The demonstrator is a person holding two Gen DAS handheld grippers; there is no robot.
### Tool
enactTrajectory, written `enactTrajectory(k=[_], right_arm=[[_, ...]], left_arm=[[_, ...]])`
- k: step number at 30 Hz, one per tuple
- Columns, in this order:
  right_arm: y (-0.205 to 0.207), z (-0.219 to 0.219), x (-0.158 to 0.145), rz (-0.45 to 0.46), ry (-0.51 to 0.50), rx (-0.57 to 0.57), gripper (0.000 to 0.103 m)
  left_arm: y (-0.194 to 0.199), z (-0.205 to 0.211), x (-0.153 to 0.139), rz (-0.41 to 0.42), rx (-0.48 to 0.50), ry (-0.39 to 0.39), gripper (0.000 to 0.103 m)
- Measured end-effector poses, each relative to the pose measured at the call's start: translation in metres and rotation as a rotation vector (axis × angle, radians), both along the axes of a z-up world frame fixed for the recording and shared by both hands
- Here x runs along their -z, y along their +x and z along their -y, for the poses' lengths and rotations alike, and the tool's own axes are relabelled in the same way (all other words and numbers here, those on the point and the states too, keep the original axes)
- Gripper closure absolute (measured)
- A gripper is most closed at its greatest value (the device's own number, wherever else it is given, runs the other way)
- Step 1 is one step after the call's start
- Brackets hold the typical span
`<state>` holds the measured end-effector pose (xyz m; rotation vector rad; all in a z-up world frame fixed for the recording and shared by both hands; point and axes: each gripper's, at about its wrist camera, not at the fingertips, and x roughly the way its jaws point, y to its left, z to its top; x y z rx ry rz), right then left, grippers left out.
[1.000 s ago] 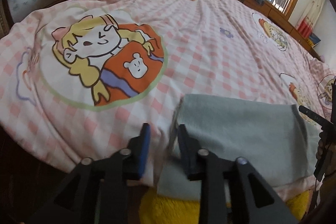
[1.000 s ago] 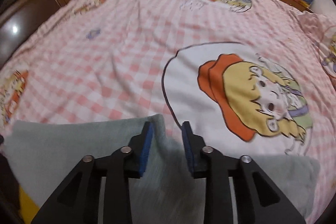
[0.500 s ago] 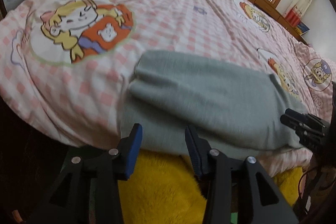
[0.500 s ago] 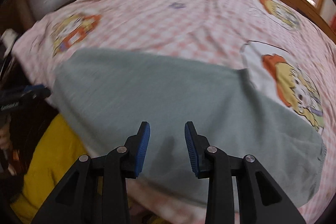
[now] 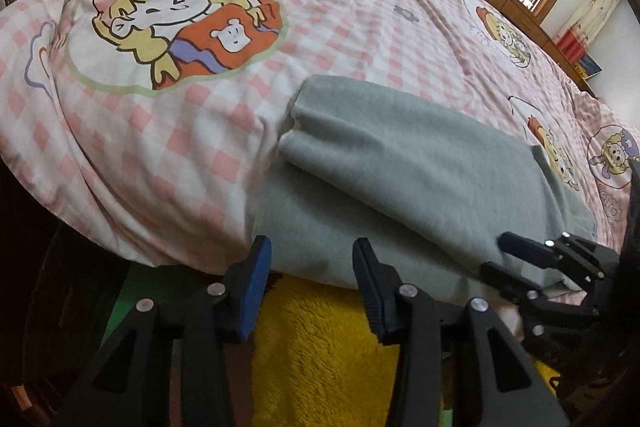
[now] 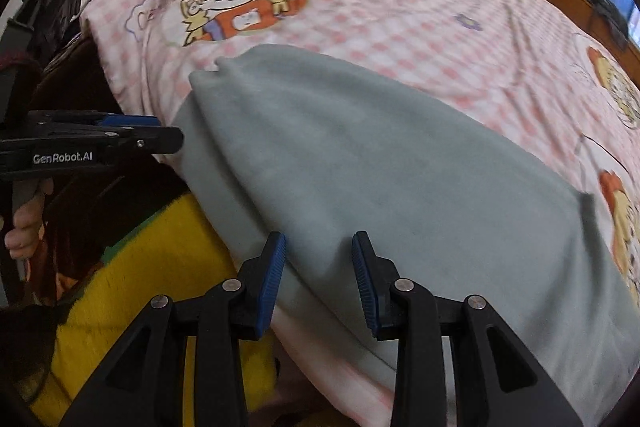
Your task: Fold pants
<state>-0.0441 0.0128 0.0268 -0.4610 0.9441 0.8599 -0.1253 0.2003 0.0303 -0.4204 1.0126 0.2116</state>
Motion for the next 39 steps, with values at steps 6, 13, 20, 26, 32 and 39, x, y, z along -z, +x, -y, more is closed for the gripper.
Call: enactTrajectory(k=[6,13,20,26,32,39], right_arm=[[0.003,-0.025,0.008,0.046,-0.027,-0.037,0.068],[0.032,-0.014,0.0,-0.098,0.109,0.019,0.088],[0.088,0.022,0.001,-0.327,0.328,0.235,0.088],[0.121,0.047,0.022,-0.469,0.426,0.388,0.088],[0.114,0.054,0.008,-0.457,0.384,0.406,0.082],[0.077,0.096,-0.025,-0.226,0.31,0.43,0.064]], left_arm=[[-0.002,-0.006,-0.003,0.021,-0.013,-0.018,0.059],[-0.003,-0.008,-0.009,0.041,-0.018,-0.015,0.059],[0.002,-0.004,-0.013,0.062,-0.009,-0.031,0.059],[0.022,0.006,-0.02,0.107,0.029,-0.038,0.059],[0.056,0.012,-0.034,0.182,0.047,-0.082,0.059],[0.105,0.005,-0.035,0.19,0.035,-0.108,0.059]])
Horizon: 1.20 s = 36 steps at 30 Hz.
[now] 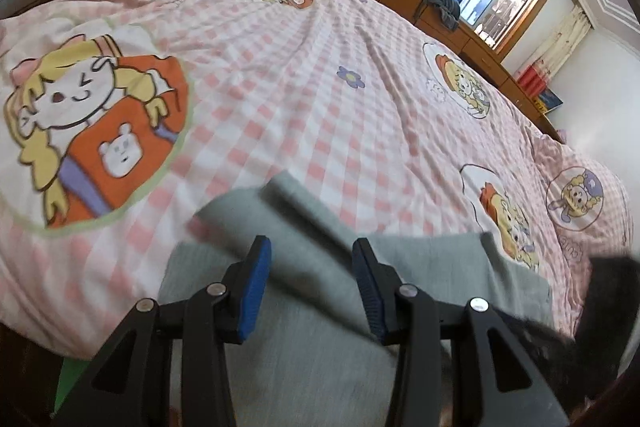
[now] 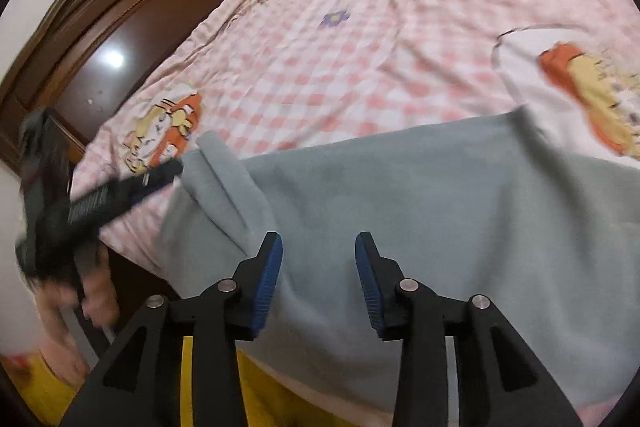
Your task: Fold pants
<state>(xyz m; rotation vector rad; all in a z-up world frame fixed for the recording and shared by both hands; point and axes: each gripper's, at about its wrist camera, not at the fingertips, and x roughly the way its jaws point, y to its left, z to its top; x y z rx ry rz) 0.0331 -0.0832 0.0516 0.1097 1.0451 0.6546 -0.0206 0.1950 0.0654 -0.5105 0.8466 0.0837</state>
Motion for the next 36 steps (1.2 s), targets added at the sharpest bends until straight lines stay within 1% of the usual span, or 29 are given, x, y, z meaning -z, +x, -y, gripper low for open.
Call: enactTrajectory(k=[2,4,6,8,9,13,14,15,16,17,18,20,24,27,29,31,32,36], right_arm=[[-0.006,0.011,0.004,0.002,-0.053,0.025,0.064],[-0.01,0.019,0.011,0.001,-0.099,0.046,0.064],[-0.013,0.027,0.022,-0.009,-0.137,0.059,0.064],[-0.014,0.033,0.034,-0.024,-0.146,0.066,0.064],[-0.015,0.034,0.038,-0.018,-0.14,0.069,0.064],[-0.022,0.029,0.043,0.039,-0.153,0.053,0.06],[-0.023,0.028,0.043,0.05,-0.157,0.048,0.059],[-0.025,0.029,0.044,0.056,-0.159,0.045,0.059],[-0.025,0.03,0.044,0.06,-0.158,0.043,0.059],[-0.025,0.031,0.044,0.058,-0.15,0.043,0.059],[-0.024,0.032,0.044,0.053,-0.142,0.043,0.059],[-0.022,0.035,0.041,0.033,-0.119,0.046,0.059],[-0.026,0.044,0.028,0.018,-0.078,0.076,0.059],[-0.038,0.048,0.019,0.02,-0.056,0.067,0.059],[-0.048,0.047,0.014,0.018,-0.045,0.048,0.059],[-0.058,0.043,0.011,0.02,-0.046,0.02,0.059],[-0.065,0.04,0.01,0.024,-0.056,-0.002,0.059],[-0.086,0.029,0.015,0.054,-0.11,-0.067,0.059]], left_arm=[[0.013,-0.004,0.005,-0.024,-0.015,-0.017,0.059],[0.022,-0.007,0.009,-0.028,-0.028,-0.046,0.059],[0.031,-0.008,0.012,-0.044,-0.042,-0.069,0.059],[0.036,-0.007,0.014,-0.06,-0.05,-0.071,0.059],[0.039,-0.007,0.016,-0.068,-0.054,-0.07,0.059],[0.051,-0.003,0.022,-0.106,-0.08,-0.07,0.061],[0.053,-0.002,0.023,-0.114,-0.085,-0.064,0.07],[0.054,-0.001,0.024,-0.121,-0.092,-0.059,0.089],[0.055,-0.001,0.025,-0.125,-0.094,-0.064,0.095],[0.055,-0.001,0.026,-0.123,-0.096,-0.071,0.097],[0.051,-0.001,0.025,-0.111,-0.106,-0.08,0.1],[0.041,-0.001,0.018,-0.081,-0.115,-0.076,0.1],[0.003,-0.007,-0.008,-0.001,-0.139,-0.059,0.1],[-0.034,-0.014,-0.024,0.035,-0.168,-0.045,0.1],[-0.057,-0.017,-0.025,0.032,-0.181,-0.035,0.1],[-0.074,-0.019,-0.019,0.005,-0.188,-0.034,0.1],[-0.084,-0.022,-0.011,-0.019,-0.189,-0.052,0.1],[-0.101,-0.025,0.019,-0.091,-0.202,-0.088,0.1]])
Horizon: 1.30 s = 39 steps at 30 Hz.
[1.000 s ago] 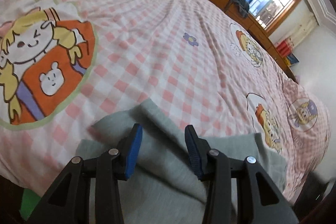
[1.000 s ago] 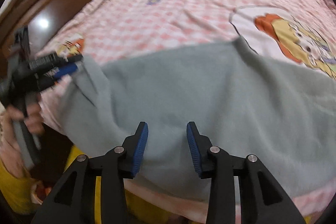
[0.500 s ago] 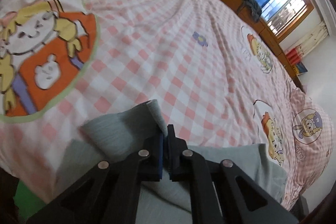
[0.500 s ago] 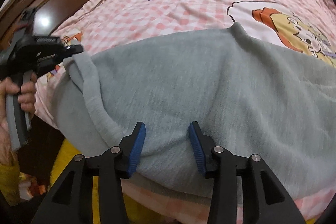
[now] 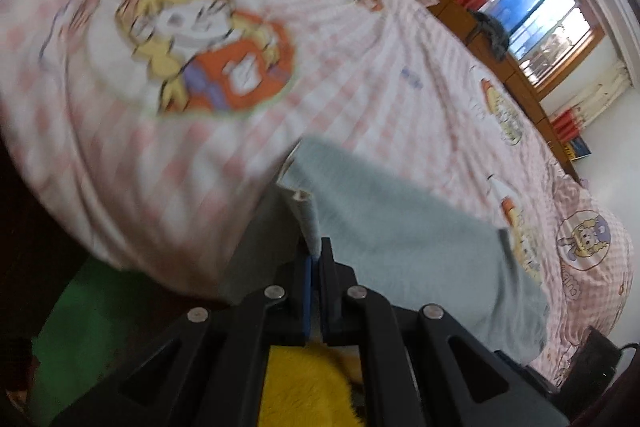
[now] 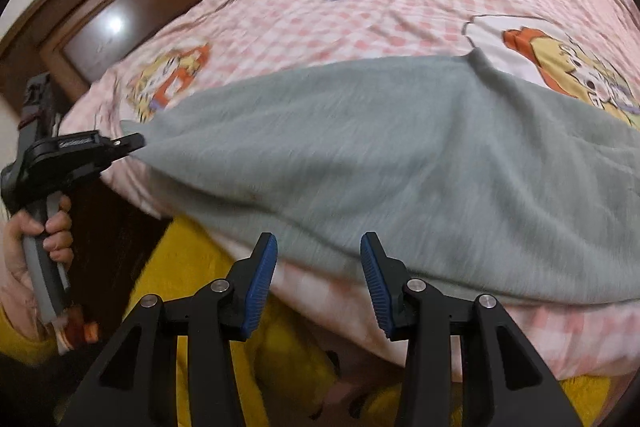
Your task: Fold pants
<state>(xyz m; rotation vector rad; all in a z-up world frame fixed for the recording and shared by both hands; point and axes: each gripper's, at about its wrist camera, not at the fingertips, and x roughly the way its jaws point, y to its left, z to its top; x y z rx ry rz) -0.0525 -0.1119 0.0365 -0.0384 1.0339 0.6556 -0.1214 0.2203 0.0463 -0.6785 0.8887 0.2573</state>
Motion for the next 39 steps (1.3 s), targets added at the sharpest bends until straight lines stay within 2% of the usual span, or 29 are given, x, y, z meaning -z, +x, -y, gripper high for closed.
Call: enactTrajectory(k=[3,7,10,16,19,20,21,25,27,31,36,39], right_arm=[[-0.005,-0.008,0.01,0.029,-0.08,-0.009,0.059],[-0.006,-0.01,0.016,0.14,-0.219,-0.017,0.059],[-0.001,-0.003,0.021,0.164,-0.263,-0.021,0.059],[0.007,0.004,0.032,0.145,-0.267,-0.03,0.059],[0.008,0.005,0.031,0.163,-0.278,-0.003,0.081],[0.009,0.007,0.029,0.162,-0.264,0.005,0.092],[0.012,0.011,0.026,0.149,-0.238,0.018,0.095],[0.014,0.031,0.008,0.083,-0.08,0.076,0.098],[0.009,0.035,-0.001,0.082,-0.049,0.065,0.098],[-0.003,0.029,-0.002,0.102,-0.099,0.003,0.098],[-0.009,0.016,0.021,0.111,-0.197,-0.046,0.098],[-0.002,0.015,0.033,0.091,-0.208,-0.047,0.098]], left_arm=[[-0.003,-0.003,0.019,-0.022,-0.007,-0.056,0.1],[-0.003,-0.005,0.024,-0.016,-0.008,-0.06,0.1],[-0.001,-0.005,0.022,-0.009,-0.004,-0.049,0.1],[0.001,-0.005,0.022,-0.009,-0.006,-0.048,0.1],[0.003,-0.005,0.022,-0.008,-0.004,-0.043,0.1],[0.003,-0.005,0.021,-0.007,-0.003,-0.041,0.1],[0.003,-0.005,0.021,-0.006,0.0,-0.04,0.1],[0.001,-0.004,0.016,0.005,0.015,-0.015,0.1],[-0.003,-0.003,0.012,0.013,0.023,0.001,0.1],[-0.012,-0.006,0.011,0.012,0.018,0.023,0.1],[-0.014,-0.011,0.027,-0.032,0.001,0.024,0.1],[-0.011,-0.015,0.037,-0.047,0.001,0.006,0.1]])
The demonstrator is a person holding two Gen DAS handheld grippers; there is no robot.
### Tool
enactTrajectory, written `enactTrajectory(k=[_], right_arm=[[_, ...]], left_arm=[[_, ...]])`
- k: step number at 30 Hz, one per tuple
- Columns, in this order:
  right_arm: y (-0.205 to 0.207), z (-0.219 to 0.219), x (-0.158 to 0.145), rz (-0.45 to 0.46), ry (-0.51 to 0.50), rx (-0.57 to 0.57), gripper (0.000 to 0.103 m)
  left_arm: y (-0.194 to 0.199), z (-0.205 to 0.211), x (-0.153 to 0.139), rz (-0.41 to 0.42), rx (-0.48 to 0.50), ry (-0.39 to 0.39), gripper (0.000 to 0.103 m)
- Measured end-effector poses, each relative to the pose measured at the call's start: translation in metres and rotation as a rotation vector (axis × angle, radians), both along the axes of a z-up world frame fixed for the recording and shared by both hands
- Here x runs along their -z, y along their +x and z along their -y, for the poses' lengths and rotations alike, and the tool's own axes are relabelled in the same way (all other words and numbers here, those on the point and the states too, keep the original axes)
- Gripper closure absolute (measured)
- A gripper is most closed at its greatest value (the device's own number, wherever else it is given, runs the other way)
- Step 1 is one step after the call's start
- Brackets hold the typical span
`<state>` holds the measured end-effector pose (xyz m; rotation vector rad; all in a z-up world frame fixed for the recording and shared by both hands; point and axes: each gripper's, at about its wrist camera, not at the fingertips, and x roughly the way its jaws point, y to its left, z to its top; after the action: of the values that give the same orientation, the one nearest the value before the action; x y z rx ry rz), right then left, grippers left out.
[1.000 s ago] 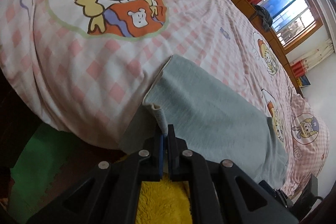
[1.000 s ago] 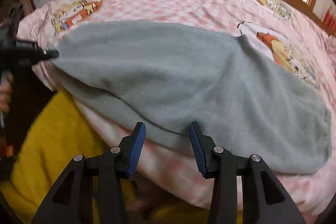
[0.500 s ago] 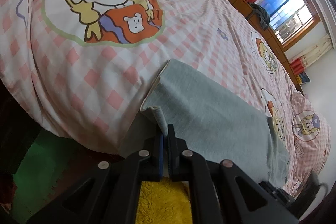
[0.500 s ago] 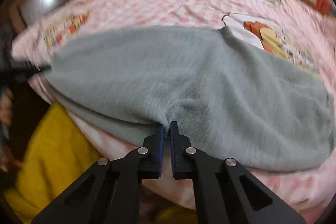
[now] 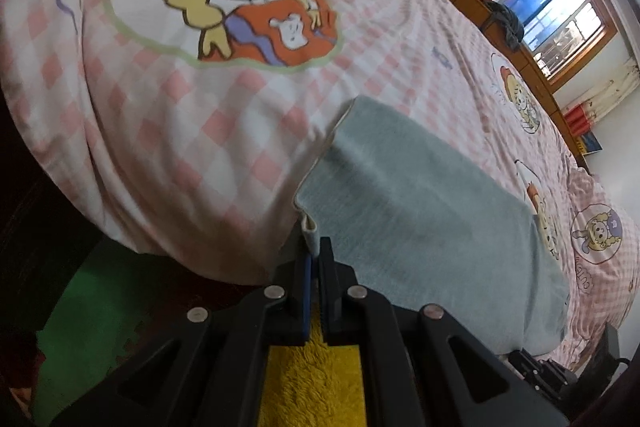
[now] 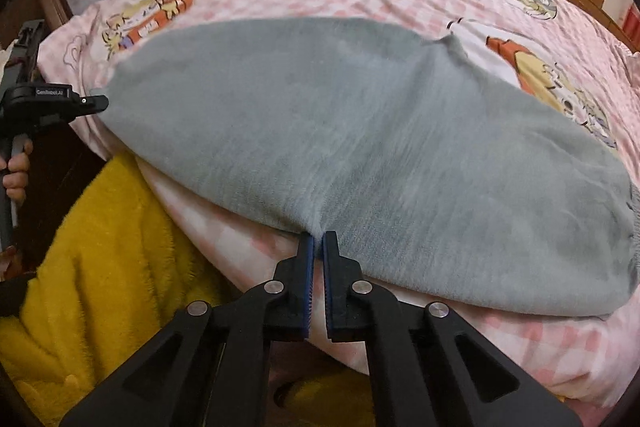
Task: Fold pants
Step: 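Open both grippers and withdraw from the folded sweatpants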
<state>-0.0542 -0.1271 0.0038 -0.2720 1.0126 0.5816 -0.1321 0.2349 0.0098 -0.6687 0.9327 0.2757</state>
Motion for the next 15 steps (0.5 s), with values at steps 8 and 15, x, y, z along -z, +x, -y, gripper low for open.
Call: enactTrajectory(k=[8,15], right_arm=[[0.004,0.022,-0.014,-0.09,0.1,0.047,0.096],[0.011,0.068,-0.043,-0.015,0.146,0.194,0.088]], left_arm=[[-0.007,0.007,-0.023,-0.035,0.027,0.149,0.093],[0.012,0.062,-0.064,0.041,0.214,0.274,0.071]])
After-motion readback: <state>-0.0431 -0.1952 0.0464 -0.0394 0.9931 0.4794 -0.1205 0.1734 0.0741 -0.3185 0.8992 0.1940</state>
